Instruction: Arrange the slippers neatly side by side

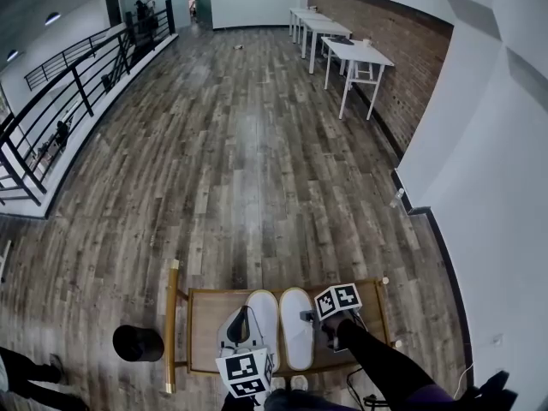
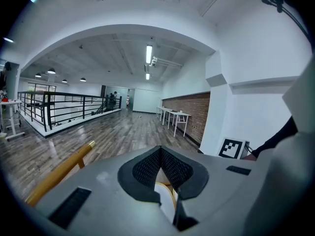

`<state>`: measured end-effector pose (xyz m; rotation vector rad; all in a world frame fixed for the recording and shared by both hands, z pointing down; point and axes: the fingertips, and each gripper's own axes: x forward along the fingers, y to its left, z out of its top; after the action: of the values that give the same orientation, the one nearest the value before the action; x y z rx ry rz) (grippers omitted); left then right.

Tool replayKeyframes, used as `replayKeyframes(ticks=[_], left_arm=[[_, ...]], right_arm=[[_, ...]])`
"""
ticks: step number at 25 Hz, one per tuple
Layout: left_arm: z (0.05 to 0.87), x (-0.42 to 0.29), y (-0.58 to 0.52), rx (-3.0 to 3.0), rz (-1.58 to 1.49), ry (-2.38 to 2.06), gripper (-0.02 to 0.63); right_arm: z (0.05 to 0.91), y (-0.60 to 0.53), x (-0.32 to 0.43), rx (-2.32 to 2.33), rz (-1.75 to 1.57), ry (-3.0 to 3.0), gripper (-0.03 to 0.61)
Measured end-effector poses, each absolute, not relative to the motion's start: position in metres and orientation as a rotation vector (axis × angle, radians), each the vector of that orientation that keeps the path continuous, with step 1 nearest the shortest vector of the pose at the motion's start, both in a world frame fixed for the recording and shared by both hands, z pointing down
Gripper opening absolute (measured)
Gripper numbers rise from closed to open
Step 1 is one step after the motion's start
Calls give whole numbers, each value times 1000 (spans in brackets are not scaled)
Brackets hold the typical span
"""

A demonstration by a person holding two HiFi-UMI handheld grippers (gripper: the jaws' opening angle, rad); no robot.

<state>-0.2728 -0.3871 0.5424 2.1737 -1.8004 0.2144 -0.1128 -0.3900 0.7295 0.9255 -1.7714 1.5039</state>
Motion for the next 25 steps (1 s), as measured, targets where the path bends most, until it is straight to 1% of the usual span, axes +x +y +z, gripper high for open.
replayKeyframes(ticks=[12,20,25], left_arm=[[532,-254,-387,2218,195,-1772,0],[528,-238,-378,2261,193,-1743,0],[525,-232,-369,2279,200,-1733,0]], right_arm=[[648,-406,-99,1094,1342,-2029,86],[590,-384,-109,1223,1151,-2244,84],[561,-366,-112,1327,945,-2330,83]])
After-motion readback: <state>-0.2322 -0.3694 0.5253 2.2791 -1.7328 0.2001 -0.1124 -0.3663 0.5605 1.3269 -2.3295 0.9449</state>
